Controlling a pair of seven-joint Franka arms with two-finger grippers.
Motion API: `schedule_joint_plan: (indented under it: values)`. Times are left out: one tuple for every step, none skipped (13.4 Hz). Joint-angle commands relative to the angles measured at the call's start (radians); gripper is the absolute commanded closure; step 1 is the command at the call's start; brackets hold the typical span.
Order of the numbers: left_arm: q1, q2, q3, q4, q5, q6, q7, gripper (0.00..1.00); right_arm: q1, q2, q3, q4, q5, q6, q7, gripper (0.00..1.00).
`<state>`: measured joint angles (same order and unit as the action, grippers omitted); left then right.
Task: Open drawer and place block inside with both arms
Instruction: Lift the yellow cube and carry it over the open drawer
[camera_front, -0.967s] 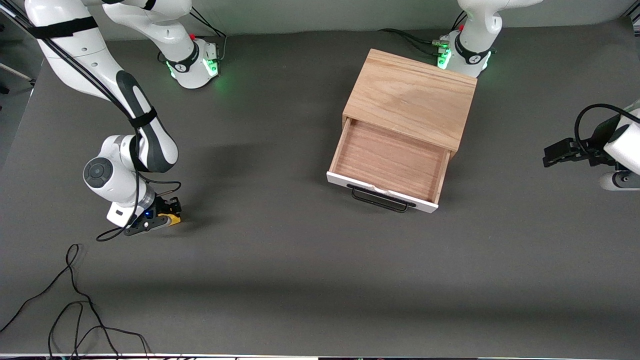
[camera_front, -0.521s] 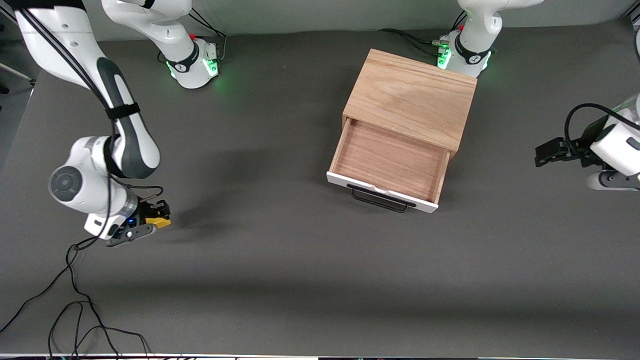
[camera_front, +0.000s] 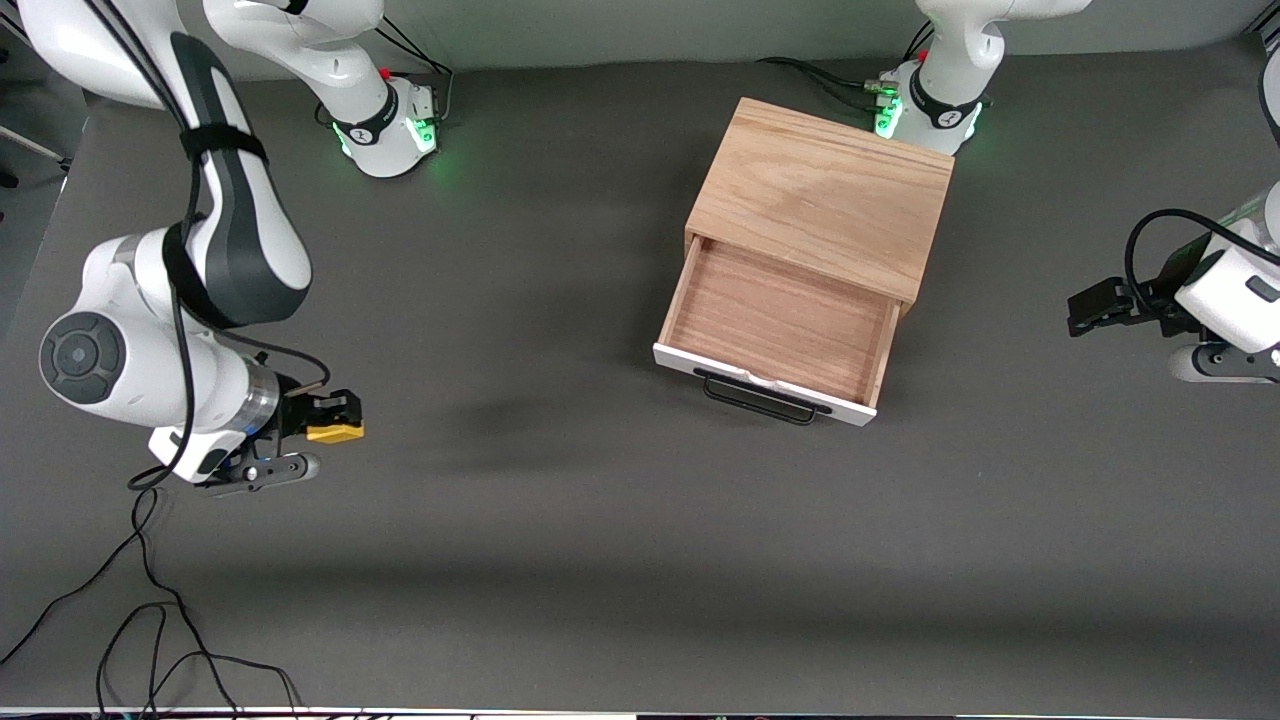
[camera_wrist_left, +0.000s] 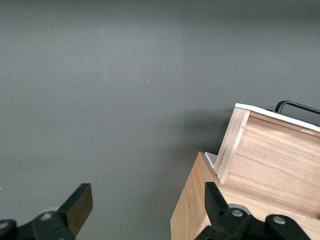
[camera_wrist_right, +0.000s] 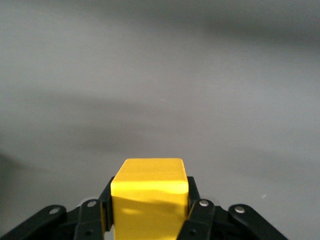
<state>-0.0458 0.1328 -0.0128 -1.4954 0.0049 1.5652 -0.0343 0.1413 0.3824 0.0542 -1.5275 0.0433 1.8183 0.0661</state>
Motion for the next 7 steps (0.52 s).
schedule_joint_plan:
  values:
    - [-0.011, -0.029, 0.008, -0.026, 0.009, 0.013, 0.014, 0.0, 0.0, 0.029, 0.102, 0.139, 0.012, -0.1, 0.221, 1.0]
    - [-0.011, -0.029, 0.005, -0.026, 0.009, 0.013, 0.014, 0.0, 0.0, 0.045, 0.149, 0.191, 0.013, -0.123, 0.321, 1.0]
    - [-0.008, -0.029, 0.001, -0.026, 0.009, 0.015, 0.014, 0.0, 0.0, 0.065, 0.192, 0.243, 0.012, -0.146, 0.416, 1.0]
    - [-0.005, -0.03, 0.001, -0.026, 0.009, 0.015, 0.014, 0.0, 0.001, 0.087, 0.238, 0.292, 0.01, -0.157, 0.51, 1.0]
    - [-0.005, -0.03, -0.001, -0.026, 0.009, 0.015, 0.014, 0.0, 0.001, 0.11, 0.286, 0.334, 0.009, -0.157, 0.603, 1.0]
    - [-0.005, -0.029, -0.001, -0.026, 0.009, 0.015, 0.014, 0.0, 0.003, 0.134, 0.333, 0.374, 0.007, -0.154, 0.691, 1.0]
    - [-0.003, -0.03, -0.001, -0.026, 0.009, 0.015, 0.014, 0.0, 0.023, 0.163, 0.372, 0.412, 0.003, -0.145, 0.772, 1.0]
